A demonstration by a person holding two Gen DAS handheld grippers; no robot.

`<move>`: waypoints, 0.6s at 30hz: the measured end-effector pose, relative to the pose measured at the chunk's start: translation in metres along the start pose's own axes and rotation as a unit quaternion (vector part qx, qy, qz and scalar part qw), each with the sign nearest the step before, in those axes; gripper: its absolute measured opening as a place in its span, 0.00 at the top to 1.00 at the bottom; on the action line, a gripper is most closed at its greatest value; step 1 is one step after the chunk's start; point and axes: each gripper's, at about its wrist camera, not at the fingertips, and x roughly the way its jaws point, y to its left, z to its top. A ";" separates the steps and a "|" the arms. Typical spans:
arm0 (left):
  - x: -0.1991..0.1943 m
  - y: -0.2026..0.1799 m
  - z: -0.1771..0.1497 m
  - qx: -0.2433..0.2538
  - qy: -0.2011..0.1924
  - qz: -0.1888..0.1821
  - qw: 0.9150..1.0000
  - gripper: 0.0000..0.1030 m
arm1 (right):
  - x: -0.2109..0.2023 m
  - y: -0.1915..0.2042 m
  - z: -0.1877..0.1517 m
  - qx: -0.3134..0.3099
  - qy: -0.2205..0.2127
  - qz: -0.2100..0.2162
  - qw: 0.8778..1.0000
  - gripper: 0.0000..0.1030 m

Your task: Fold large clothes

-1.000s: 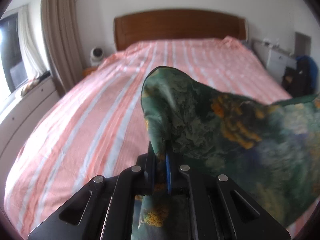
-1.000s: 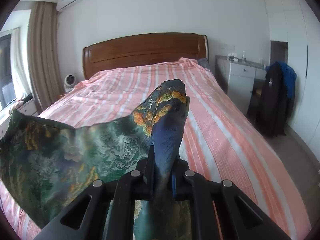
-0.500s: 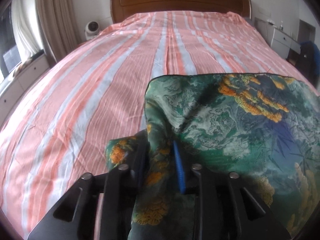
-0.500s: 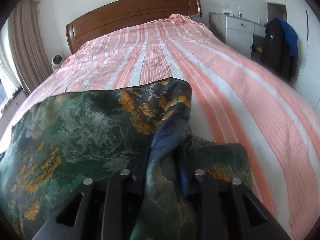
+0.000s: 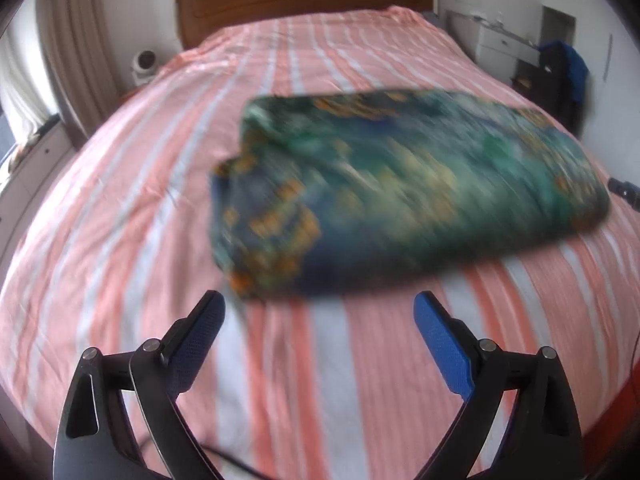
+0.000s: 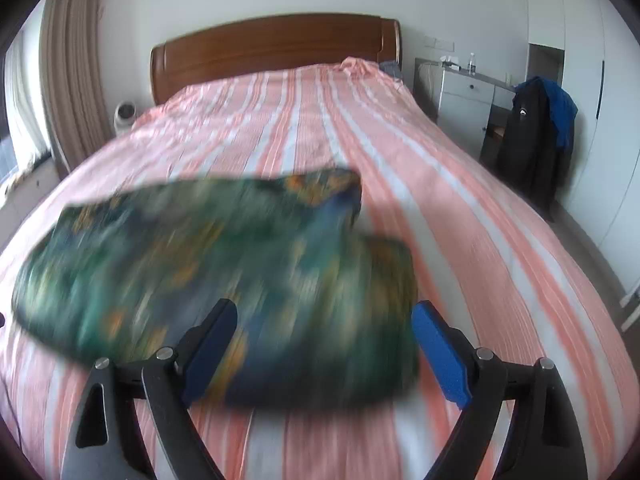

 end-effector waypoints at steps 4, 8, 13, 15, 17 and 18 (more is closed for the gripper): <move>-0.008 -0.046 -0.031 0.031 0.004 0.014 0.999 0.07 | -0.040 0.023 -0.038 -0.003 0.023 -0.012 1.000 0.13; 0.000 -0.074 -0.039 0.021 0.025 0.018 0.999 0.07 | -0.069 0.044 -0.063 -0.024 0.016 -0.040 0.999 0.10; 0.028 -0.110 -0.041 0.045 0.059 0.042 0.996 0.07 | -0.076 0.057 -0.089 -0.057 0.005 -0.084 0.995 0.09; 0.039 -0.127 -0.040 0.066 0.069 0.052 0.994 0.05 | -0.071 0.057 -0.097 -0.062 0.006 -0.101 0.993 0.09; 0.043 -0.140 -0.037 0.078 0.048 0.063 0.994 0.01 | -0.069 0.053 -0.104 -0.057 0.005 -0.111 0.992 0.09; 0.045 -0.144 -0.033 0.083 0.037 0.067 0.994 0.00 | -0.066 0.050 -0.107 -0.053 0.007 -0.114 0.992 0.09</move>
